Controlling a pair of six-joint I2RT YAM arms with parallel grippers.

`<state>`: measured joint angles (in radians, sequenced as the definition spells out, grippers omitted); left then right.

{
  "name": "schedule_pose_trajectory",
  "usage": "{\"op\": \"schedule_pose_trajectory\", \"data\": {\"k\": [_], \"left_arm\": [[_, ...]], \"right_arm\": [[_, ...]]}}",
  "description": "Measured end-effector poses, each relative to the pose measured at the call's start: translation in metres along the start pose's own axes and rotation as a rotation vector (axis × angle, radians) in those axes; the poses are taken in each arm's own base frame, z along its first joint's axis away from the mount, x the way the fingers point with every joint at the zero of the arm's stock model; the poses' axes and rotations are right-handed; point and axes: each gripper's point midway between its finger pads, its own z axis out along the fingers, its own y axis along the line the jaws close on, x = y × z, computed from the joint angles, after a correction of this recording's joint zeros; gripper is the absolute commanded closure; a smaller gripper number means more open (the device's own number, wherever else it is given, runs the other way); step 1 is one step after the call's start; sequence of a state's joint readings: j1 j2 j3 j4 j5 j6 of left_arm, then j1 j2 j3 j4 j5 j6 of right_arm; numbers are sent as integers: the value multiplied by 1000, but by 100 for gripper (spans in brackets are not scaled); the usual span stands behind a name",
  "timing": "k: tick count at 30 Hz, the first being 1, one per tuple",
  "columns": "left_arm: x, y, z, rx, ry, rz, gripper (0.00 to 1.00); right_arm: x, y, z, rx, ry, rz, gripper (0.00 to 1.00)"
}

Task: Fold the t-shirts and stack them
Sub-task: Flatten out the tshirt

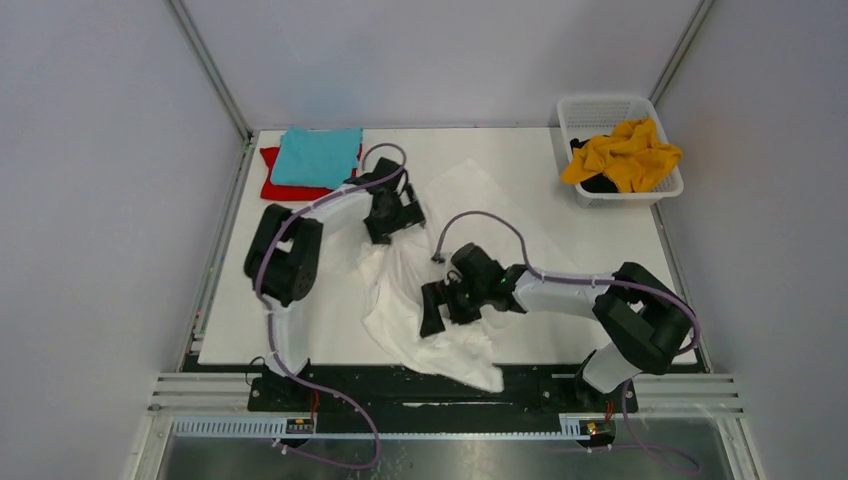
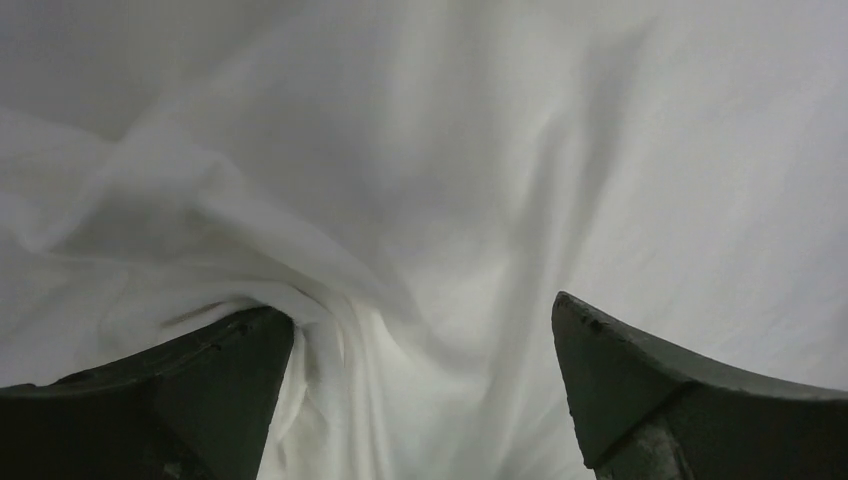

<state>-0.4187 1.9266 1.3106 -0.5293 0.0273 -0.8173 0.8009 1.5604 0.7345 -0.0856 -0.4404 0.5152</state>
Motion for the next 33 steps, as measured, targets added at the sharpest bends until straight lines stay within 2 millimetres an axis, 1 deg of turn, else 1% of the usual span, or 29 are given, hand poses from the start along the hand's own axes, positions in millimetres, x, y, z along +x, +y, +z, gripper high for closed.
{"op": "schedule_pose_trajectory", "data": {"k": [1,2,3,4,5,6,7,8,9,11,13,14,15,16,18,21,22,24,26,27,30,33], "left_arm": [[-5,-21,7,32,0,25,1],[-10,-47,14,77,-3,52,1],[-12,-70,21,119,-2,79,1],[-13,-91,27,158,2,106,1],[-13,-109,31,192,6,129,1],[-15,-129,36,229,9,150,1],[-14,-144,39,260,10,172,1],[-13,-157,41,288,10,198,1],[-12,-162,42,297,9,215,1],[-9,-158,42,278,3,248,1],[-12,-140,38,216,-33,266,1],[-13,-124,34,169,-52,271,1],[-14,-107,27,123,-65,273,1],[-14,-93,19,88,-75,273,1],[-17,-65,2,45,-94,258,1],[-24,-36,-19,13,-116,219,1],[-28,-31,-23,8,-122,207,1],[-32,-29,-24,11,-129,195,1],[-30,-34,-23,33,-123,194,1],[-28,-38,-24,50,-115,193,1],[-20,-59,-21,135,-87,181,1],[-11,-72,-9,183,-47,170,1]], "right_arm": [[13,13,4,-23,36,-33,1],[29,26,8,-43,79,-67,1],[42,35,10,-53,117,-97,1],[49,42,10,-58,139,-117,0],[51,44,10,-56,148,-124,0],[48,46,8,-47,145,-129,1],[43,47,6,-34,131,-133,1],[35,48,2,-22,105,-142,1],[28,48,-3,-14,79,-149,0],[10,47,-22,3,-2,-153,1],[-14,40,-45,20,-104,-122,1],[-28,32,-58,26,-163,-92,0],[-44,18,-74,50,-238,-49,0],[-56,5,-86,75,-292,-14,1],[-75,-29,-111,158,-400,74,1],[-87,-67,-130,276,-477,166,0],[-88,-78,-132,307,-486,195,1],[-90,-95,-134,343,-484,243,1],[-93,-113,-133,372,-468,299,0],[-95,-122,-131,384,-457,328,1],[-100,-146,-120,400,-408,409,0],[-105,-160,-110,402,-376,460,0]]}}
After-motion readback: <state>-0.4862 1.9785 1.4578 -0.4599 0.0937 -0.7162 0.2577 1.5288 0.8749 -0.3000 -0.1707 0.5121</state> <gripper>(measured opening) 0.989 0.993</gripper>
